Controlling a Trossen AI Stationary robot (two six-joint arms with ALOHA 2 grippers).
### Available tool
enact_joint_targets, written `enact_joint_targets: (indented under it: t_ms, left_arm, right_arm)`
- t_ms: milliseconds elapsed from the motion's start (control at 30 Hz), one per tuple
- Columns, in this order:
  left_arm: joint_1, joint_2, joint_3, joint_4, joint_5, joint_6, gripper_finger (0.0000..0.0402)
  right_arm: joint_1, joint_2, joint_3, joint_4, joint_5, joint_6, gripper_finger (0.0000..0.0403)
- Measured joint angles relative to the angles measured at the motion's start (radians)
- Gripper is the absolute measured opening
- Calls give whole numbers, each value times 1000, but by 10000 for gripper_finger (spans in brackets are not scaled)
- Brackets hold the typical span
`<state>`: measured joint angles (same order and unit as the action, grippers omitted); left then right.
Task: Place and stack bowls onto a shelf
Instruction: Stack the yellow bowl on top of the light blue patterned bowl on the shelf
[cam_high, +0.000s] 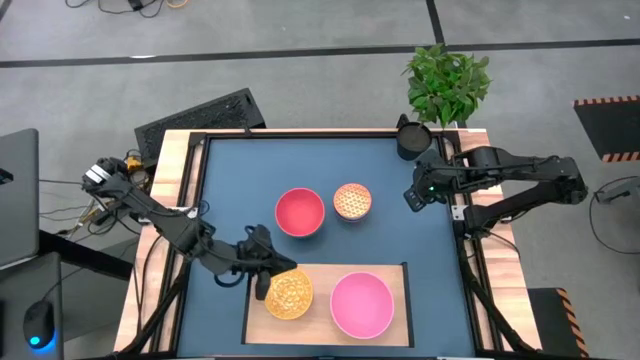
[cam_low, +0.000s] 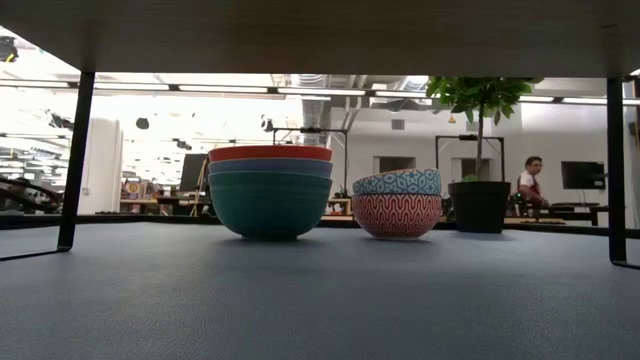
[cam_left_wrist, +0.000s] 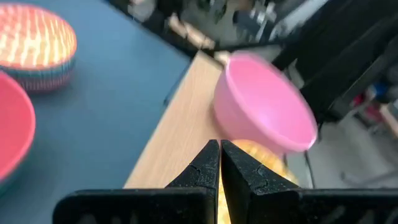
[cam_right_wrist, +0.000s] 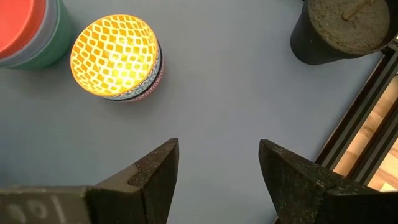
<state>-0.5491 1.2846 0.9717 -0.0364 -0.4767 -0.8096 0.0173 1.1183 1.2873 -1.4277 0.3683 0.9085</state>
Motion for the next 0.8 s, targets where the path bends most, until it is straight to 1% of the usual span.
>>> enact_joint_targets:
  t_ms: [333,467,567,667,800]
  left_arm:
    - [0,12,-1,5,-7,-12,0]
    - [-3,6,-1,72,-7,-11,0]
    - [-43,-11,-1,114,-25,11,0]
    - [-90,-17,0,101,-38,17,0]
    - [-131,-11,-10,56,-60,-33,0]
  right_arm:
    - [0,0,0,0,0,0,249]
    - [0,0,0,0,0,0,249]
    - [0,0,0,0,0,-1,249]
    - [0,0,0,0,-1,-1,249]
    - [0,0,0,0,-1,-2,249]
